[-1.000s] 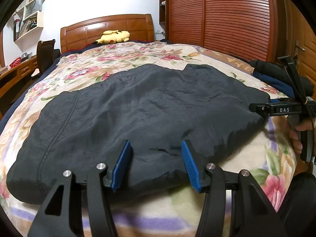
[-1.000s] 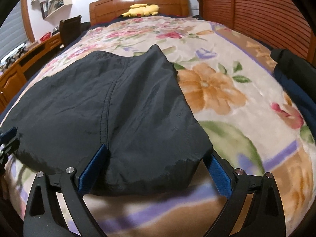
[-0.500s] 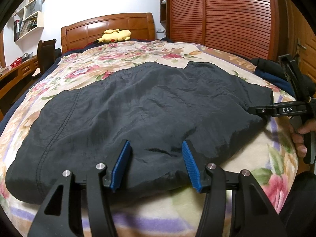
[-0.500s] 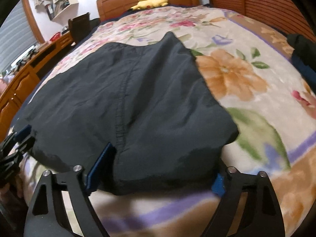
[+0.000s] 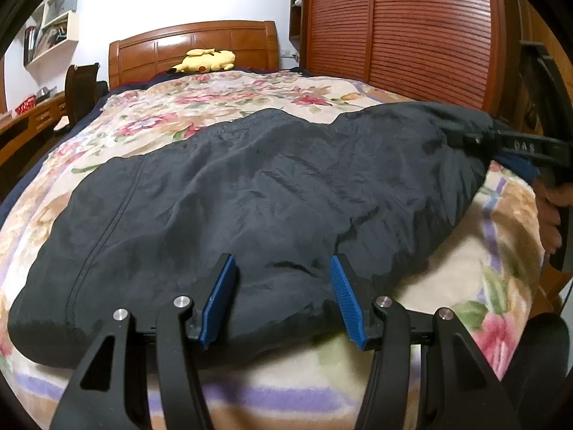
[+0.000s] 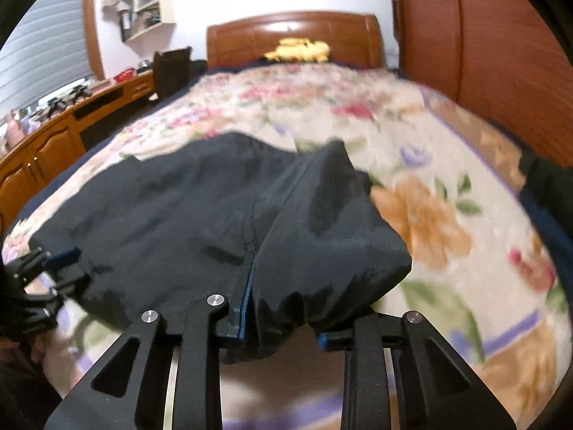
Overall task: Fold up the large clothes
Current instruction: 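Lift the jacket edge with the right tool and fold it over the jacket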
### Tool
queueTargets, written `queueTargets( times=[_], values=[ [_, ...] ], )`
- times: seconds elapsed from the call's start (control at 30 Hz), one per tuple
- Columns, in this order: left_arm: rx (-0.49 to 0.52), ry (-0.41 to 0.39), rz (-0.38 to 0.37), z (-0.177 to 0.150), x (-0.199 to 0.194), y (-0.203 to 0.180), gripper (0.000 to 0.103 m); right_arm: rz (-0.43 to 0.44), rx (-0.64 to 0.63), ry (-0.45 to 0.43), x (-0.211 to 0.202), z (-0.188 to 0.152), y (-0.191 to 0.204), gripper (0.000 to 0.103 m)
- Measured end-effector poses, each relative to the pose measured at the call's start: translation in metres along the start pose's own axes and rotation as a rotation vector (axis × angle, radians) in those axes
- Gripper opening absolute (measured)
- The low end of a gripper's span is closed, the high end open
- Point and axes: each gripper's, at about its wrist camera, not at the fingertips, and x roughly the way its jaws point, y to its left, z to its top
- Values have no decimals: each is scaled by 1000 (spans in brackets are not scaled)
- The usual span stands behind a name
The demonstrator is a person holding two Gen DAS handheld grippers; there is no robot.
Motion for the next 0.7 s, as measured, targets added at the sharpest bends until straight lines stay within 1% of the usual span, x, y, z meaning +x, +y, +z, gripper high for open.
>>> queueTargets(
  times=[0.07,0.2,0.33,0.43,0.53,0.57,0.7],
  values=[
    [-9,-7,0,0,-7,5,54,4,-24,-21,-2,13,10,24],
    [-26,-38,25,-3,-28,20,54,31,-71,-72,-7,34,30,22],
    [-53,-67,62,-7,-54,39,54,66,-151,-110,-10,57,69,20],
    [-74,-91,117,-12,-78,57,54,102,-203,-125,-9,70,99,19],
    [-100,-110,152,-17,-97,72,54,151,-277,-150,-5,84,141,18],
    [-107,-115,175,-21,-104,76,54,168,-297,-153,-3,86,153,18],
    [-117,-112,256,-30,-117,88,54,244,-357,-164,6,93,198,17]
  ],
)
